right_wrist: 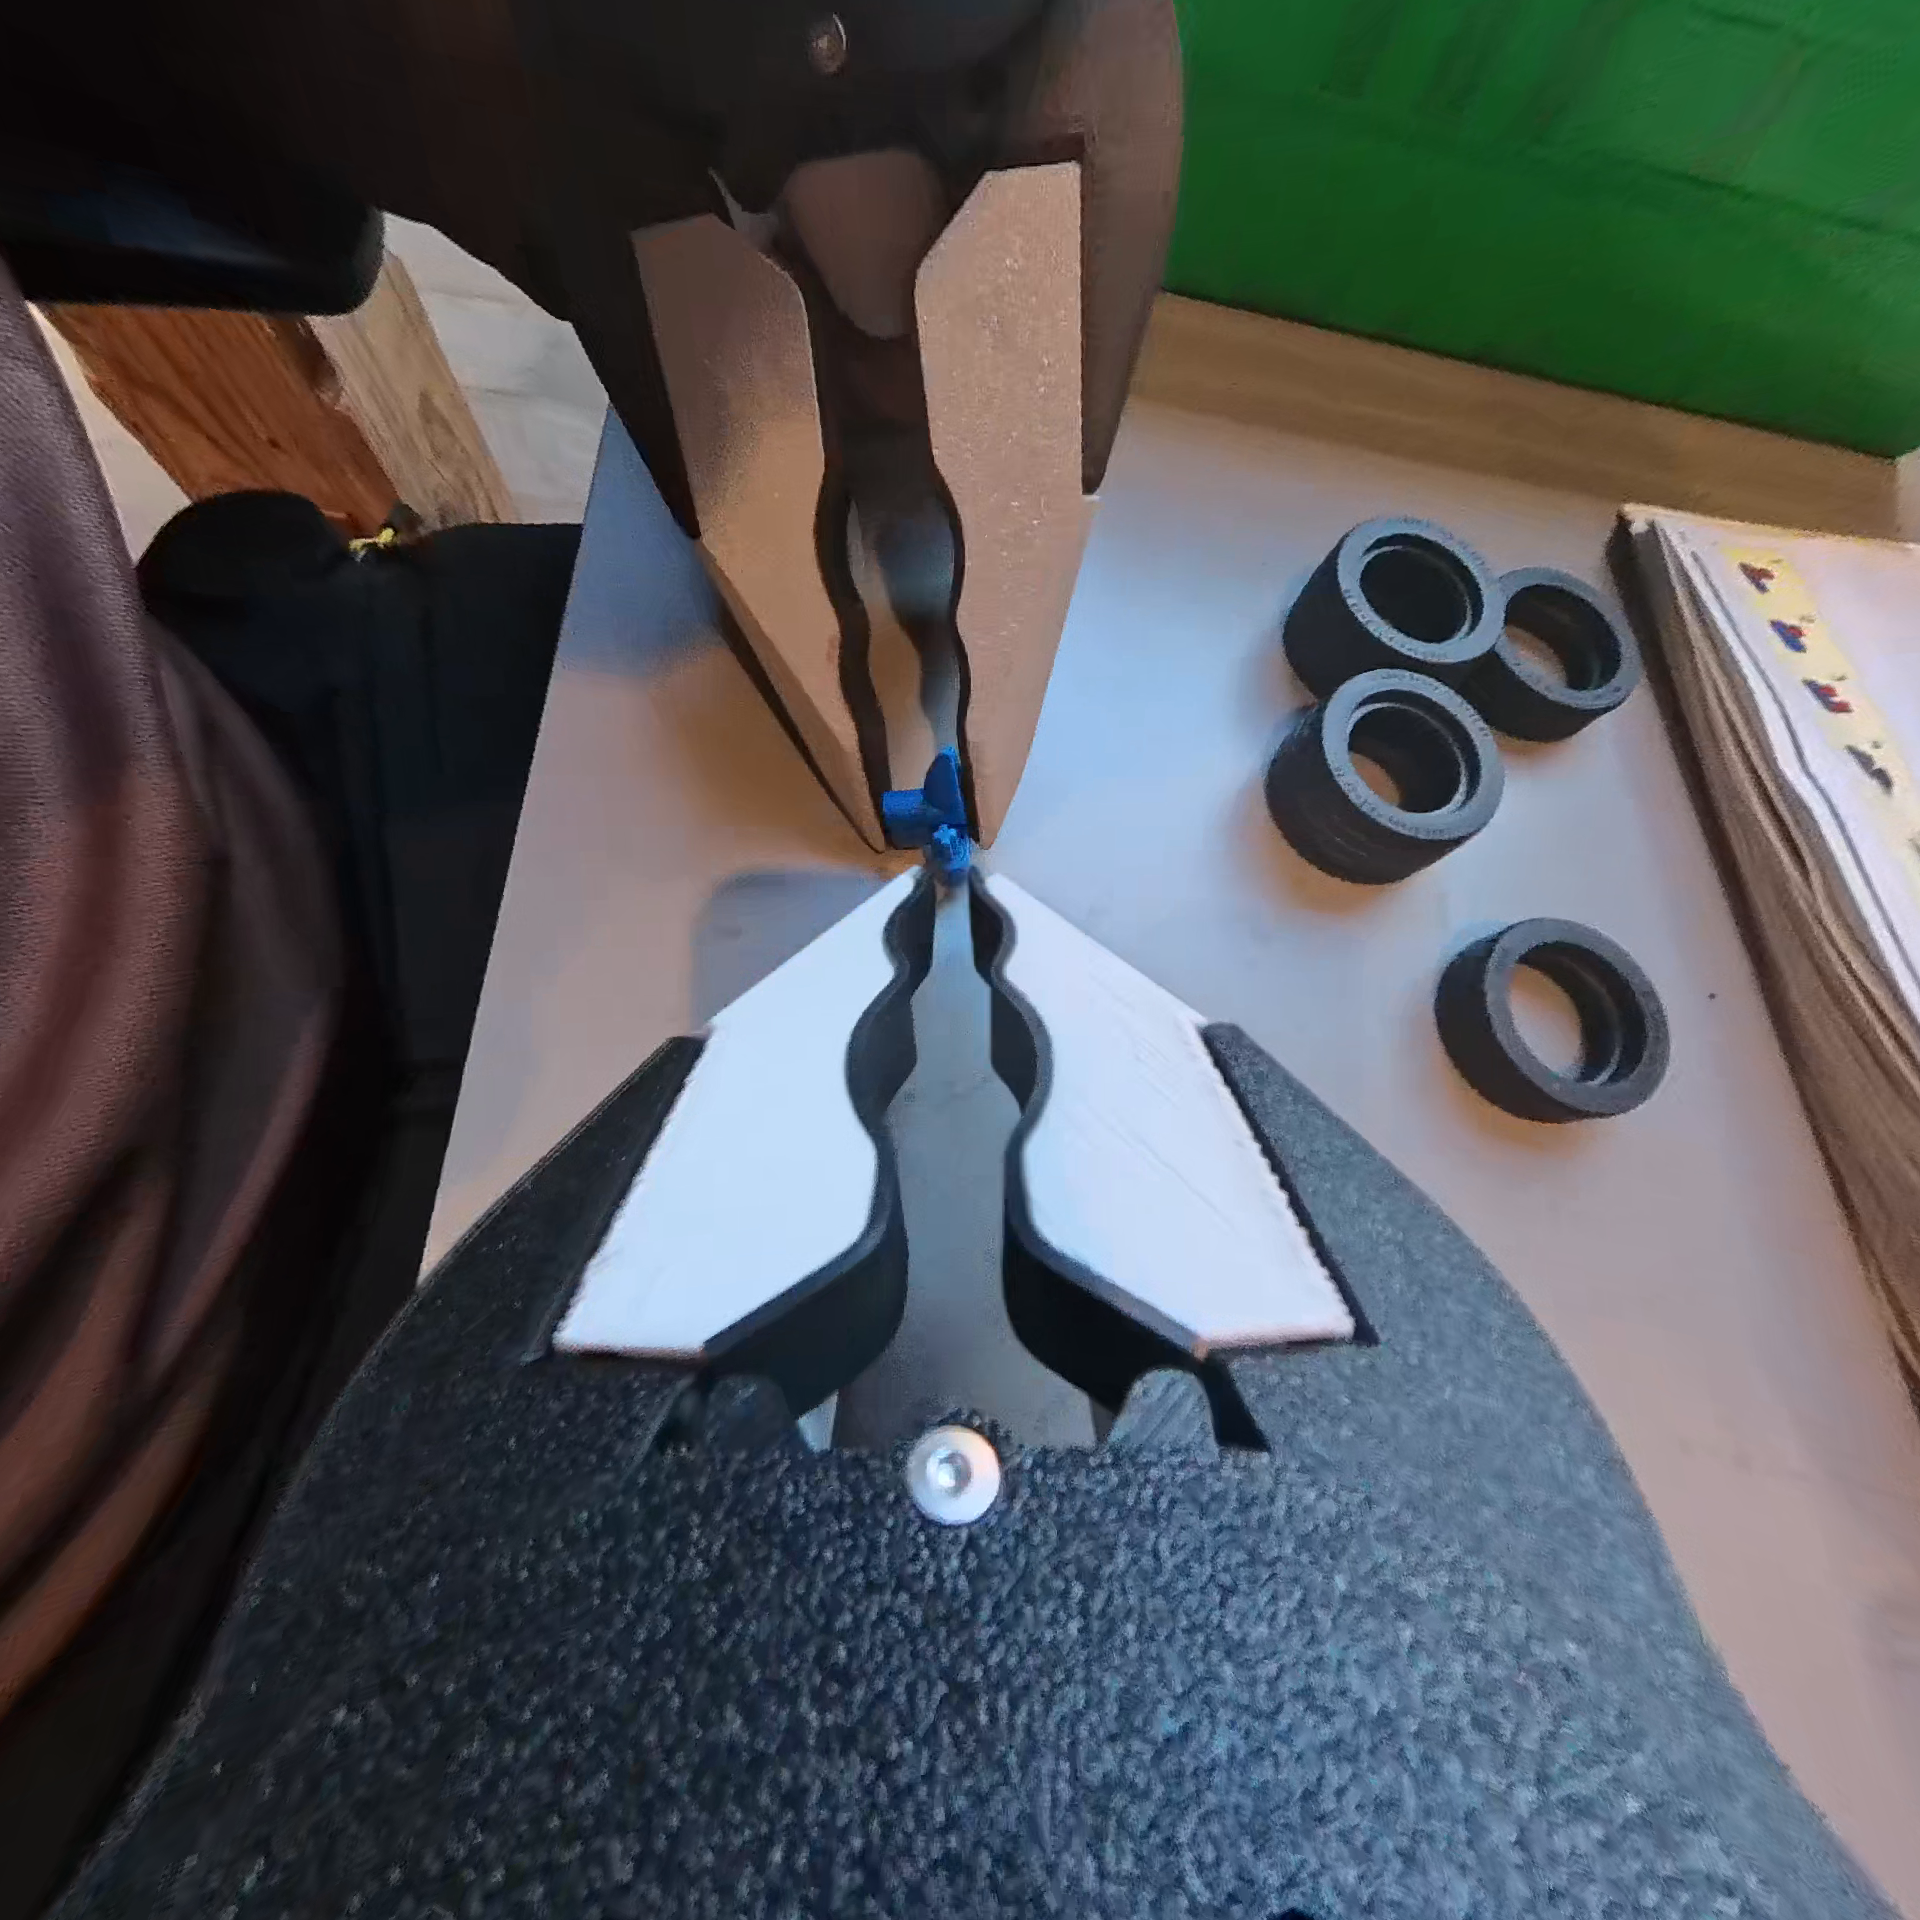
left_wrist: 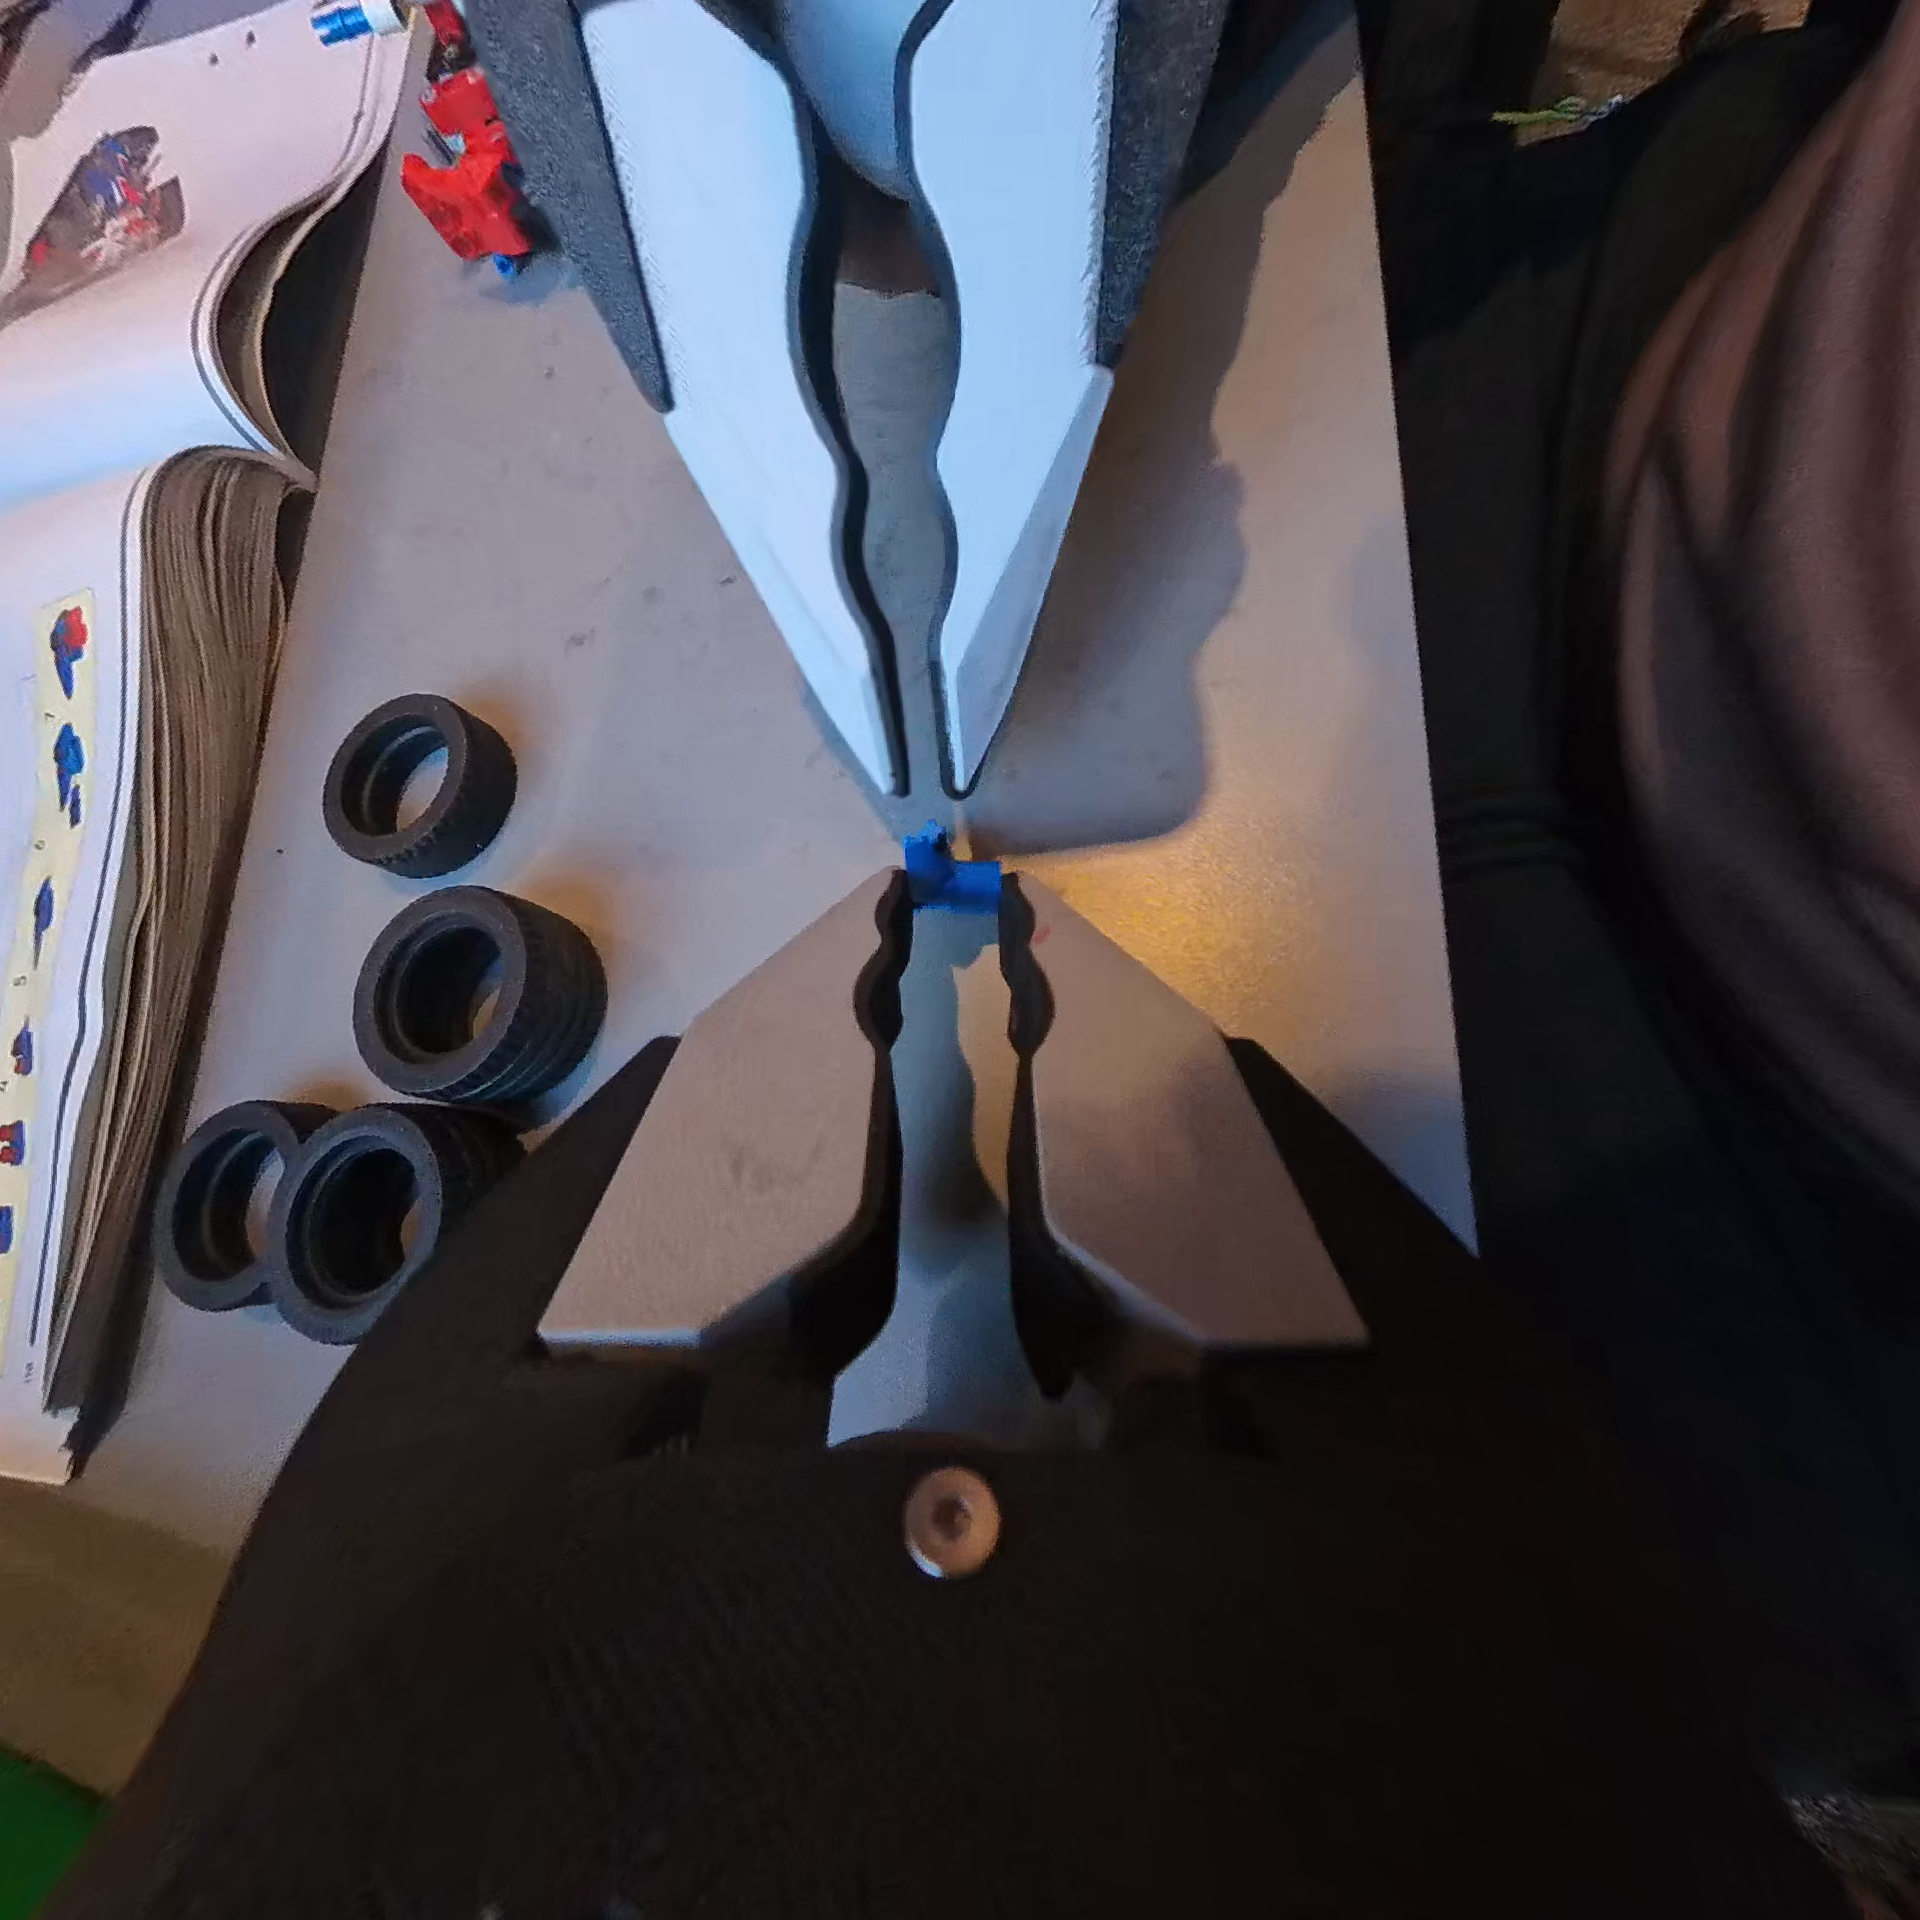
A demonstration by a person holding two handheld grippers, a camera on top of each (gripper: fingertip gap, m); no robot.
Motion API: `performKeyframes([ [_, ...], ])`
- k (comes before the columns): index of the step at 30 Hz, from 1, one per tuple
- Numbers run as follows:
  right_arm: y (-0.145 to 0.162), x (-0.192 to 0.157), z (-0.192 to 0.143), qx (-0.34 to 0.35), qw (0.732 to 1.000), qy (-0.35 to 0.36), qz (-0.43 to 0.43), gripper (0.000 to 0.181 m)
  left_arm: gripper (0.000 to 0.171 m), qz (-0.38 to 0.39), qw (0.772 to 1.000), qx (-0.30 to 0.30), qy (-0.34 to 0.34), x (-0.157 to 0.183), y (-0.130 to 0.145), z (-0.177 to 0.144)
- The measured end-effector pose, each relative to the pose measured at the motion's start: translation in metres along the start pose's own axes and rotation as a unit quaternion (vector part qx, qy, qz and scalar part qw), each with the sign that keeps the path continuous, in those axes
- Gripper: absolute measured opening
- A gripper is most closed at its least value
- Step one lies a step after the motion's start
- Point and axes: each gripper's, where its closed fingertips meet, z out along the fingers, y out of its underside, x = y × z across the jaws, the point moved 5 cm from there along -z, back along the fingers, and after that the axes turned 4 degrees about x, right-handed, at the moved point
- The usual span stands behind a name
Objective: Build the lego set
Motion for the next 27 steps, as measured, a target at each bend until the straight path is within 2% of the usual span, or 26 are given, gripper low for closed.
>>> performKeyframes([
  [9,-0.003,-0.002,0.007,-0.011,0.996,-0.012,-0.093,0.004,0.015,0.004,1.000,0.002,0.008,0.001,0.000,0.000],
  [18,-0.003,-0.001,0.010,-0.006,0.995,-0.037,-0.092,0.003,0.014,-0.005,1.000,0.001,0.019,0.002,0.000,-0.001],
  [22,-0.003,-0.004,0.011,-0.014,0.997,0.008,-0.072,0.002,0.014,-0.016,1.000,-0.003,0.010,0.002,0.001,-0.001],
  [27,-0.005,-0.007,0.013,-0.039,0.993,0.112,0.002,0.002,0.014,-0.057,0.998,-0.014,-0.018,-0.001,0.001,-0.001],
])
